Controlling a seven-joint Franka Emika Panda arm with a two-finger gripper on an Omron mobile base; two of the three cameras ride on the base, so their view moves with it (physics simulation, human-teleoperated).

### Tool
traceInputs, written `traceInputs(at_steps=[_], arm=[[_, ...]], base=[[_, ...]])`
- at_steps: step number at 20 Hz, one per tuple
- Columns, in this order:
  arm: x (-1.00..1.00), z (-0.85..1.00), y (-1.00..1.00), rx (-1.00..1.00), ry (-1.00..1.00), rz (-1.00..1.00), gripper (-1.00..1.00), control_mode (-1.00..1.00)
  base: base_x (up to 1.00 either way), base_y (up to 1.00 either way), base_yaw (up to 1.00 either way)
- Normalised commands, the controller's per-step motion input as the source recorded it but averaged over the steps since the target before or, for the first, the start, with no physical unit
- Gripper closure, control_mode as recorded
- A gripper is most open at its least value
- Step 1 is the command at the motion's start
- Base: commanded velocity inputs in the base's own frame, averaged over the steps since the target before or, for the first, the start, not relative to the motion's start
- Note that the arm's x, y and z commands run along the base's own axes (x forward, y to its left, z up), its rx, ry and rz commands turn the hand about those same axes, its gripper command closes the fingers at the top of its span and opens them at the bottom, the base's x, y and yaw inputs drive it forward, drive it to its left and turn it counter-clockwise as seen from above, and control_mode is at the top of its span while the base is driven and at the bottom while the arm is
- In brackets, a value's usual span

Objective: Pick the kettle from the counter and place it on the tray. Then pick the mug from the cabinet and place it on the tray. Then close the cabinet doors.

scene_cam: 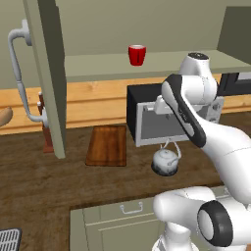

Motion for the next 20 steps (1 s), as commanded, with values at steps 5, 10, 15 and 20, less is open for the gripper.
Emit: traceInputs(at_steps=[5, 10, 15, 20], arm=[[-0.27, -0.09, 0.0, 0.0, -0.03, 0.0, -1.0, -1.0], [-0.49, -0.34, -0.02, 0.0, -0.05, -0.05, -1.0, -1.0], [-0.2, -0.34, -0.08, 0.0, 0.0, -0.08, -1.0, -1.0], [0.0, -0.32, -0.23, 0.0, 0.03, -0.12, -1.0, -1.0]], base=[[0.0, 0.0, 0.0], [0.0, 0.0, 0.0], [0.0, 0.0, 0.0], [0.0, 0.0, 0.0]])
